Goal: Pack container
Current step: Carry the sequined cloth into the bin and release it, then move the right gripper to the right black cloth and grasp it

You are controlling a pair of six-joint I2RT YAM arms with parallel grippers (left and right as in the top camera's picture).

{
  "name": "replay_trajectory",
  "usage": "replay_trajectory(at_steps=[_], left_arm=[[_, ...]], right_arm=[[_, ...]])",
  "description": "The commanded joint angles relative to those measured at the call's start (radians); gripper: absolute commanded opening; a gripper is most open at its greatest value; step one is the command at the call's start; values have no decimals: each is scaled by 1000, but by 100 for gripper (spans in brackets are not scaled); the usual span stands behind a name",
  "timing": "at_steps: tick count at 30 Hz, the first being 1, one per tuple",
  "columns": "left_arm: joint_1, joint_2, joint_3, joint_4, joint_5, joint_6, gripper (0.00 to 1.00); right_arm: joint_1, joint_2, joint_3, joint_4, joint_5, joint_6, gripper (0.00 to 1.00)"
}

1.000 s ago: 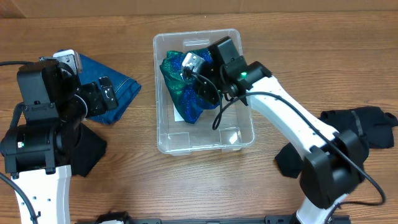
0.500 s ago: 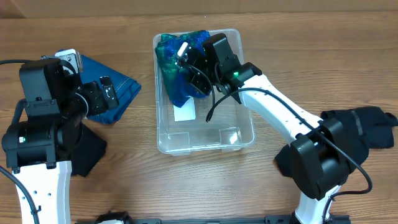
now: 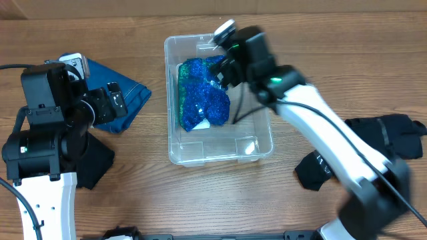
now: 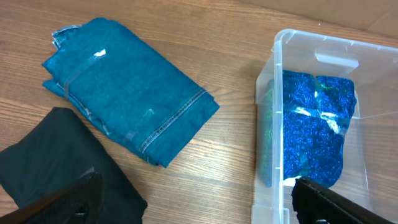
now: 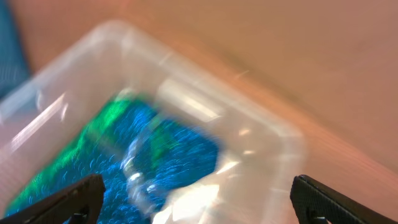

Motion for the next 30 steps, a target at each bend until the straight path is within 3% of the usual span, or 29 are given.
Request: replay_trajectory(at_steps=[1,3,6,10,14,21,30], left_arm=[[-2,4,23,-10,14,-3,100],[-2,4,23,-9,14,-3,100],[-2,4,23,-9,14,-3,100],[-2,4,23,-8,14,-3,100],[-2,4,23,-5,14,-3,100],[-2,4,23,-2,14,-3,100],[-2,4,23,-2,14,-3,100]], right_arm=[[-169,-196,14,-96,81,304,100],[-360,-252,14,-262,74,520,100],[-605,-257,11,-475,-26,677,100],[-901,-254,-74,-624,-185,686,100],[-1083,-255,-239,-646,-241,660,100],[-1138,-242,-625,-373,-319,623,100],[-1138,-224,-825,-172,-381,612,100]])
